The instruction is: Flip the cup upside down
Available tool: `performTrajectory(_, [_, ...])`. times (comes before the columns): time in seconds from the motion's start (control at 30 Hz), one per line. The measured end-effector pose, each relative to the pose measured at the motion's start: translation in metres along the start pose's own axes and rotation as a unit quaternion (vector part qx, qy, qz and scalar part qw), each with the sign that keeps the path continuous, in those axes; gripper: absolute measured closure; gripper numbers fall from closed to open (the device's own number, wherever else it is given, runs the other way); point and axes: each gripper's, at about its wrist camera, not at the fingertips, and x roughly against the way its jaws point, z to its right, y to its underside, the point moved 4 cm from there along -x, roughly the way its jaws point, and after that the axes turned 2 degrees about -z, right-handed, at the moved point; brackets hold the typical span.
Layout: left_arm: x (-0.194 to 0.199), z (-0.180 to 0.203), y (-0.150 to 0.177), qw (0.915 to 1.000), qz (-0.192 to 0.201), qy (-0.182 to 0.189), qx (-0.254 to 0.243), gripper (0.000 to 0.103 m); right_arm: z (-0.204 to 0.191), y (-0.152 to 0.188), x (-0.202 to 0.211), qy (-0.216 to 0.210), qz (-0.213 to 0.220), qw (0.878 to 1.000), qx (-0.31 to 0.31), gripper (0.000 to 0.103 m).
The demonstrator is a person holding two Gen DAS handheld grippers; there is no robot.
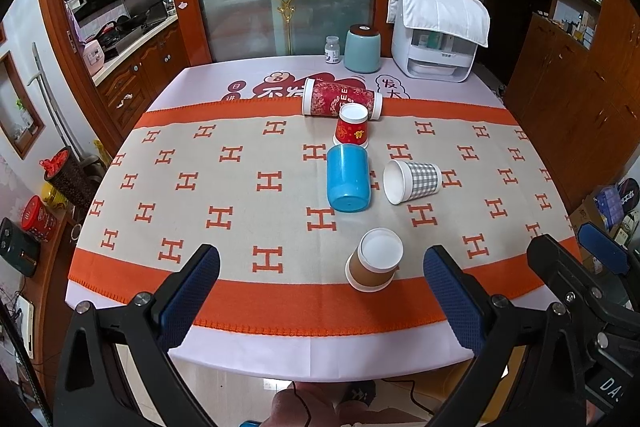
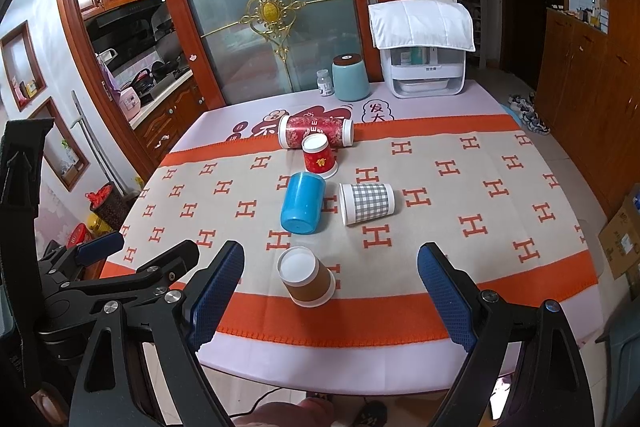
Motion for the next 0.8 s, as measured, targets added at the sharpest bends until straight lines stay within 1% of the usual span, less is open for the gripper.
performTrajectory(0.8, [-0.0021, -0.0034, 0.0006, 1.0000, -0.002, -0.002, 0.001, 0.002, -0.0028, 0.0022, 0.0001, -0.003, -0.004, 1.000, -0.001, 0.013])
